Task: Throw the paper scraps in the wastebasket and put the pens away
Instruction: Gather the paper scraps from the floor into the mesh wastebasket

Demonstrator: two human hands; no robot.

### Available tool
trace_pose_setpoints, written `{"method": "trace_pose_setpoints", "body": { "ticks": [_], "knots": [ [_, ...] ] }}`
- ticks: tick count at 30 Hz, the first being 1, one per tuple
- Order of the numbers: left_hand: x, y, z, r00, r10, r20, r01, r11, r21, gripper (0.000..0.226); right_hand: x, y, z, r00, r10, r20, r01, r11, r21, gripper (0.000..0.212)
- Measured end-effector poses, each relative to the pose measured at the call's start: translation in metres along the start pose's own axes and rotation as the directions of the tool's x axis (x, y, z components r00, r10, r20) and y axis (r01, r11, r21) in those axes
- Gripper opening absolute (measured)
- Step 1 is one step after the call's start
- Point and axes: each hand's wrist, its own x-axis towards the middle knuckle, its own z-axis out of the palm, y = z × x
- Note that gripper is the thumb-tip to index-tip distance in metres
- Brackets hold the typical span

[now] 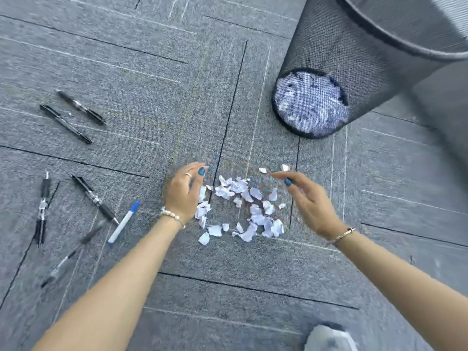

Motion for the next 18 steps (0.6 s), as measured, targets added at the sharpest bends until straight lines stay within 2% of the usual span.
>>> {"method": "trace_pose_setpoints", "body": {
  "ticks": [3,7,10,13,16,18],
  "knots": [
    [-0.004,0.002,0.007,0.999,-0.019,-0.030,0.017,0.997,-0.069,0.061,-0.006,0.009,-0.004,1.000,0.020,0.021,-0.020,1.000,0.011,0.032],
    [-0.001,0.000,0.023,0.997,0.028,-0.071,-0.035,0.994,-0.104,0.055,0.000,0.036,0.004,0.997,-0.018,0.069,0.024,0.995,-0.094,0.035],
    [0.003,-0.002,0.027,0.994,-0.021,-0.111,0.005,0.989,-0.147,0.053,0.009,0.058,0.007,0.999,-0.036,-0.029,0.033,0.995,-0.097,0.042],
    [0.004,-0.001,0.026,0.994,0.002,-0.107,-0.012,0.995,-0.096,0.055,0.016,0.078,0.005,0.989,0.005,-0.145,-0.017,0.996,-0.083,0.047],
    [0.002,0.001,0.027,0.993,0.030,-0.114,-0.035,0.999,-0.039,0.075,0.019,0.087,0.010,0.981,-0.057,-0.187,0.018,0.979,-0.201,0.047],
    [0.003,0.000,0.029,0.992,0.039,-0.118,-0.043,0.999,-0.030,0.074,0.023,0.087,0.015,0.977,-0.089,-0.196,0.039,0.968,-0.247,0.050]
  ]
}}
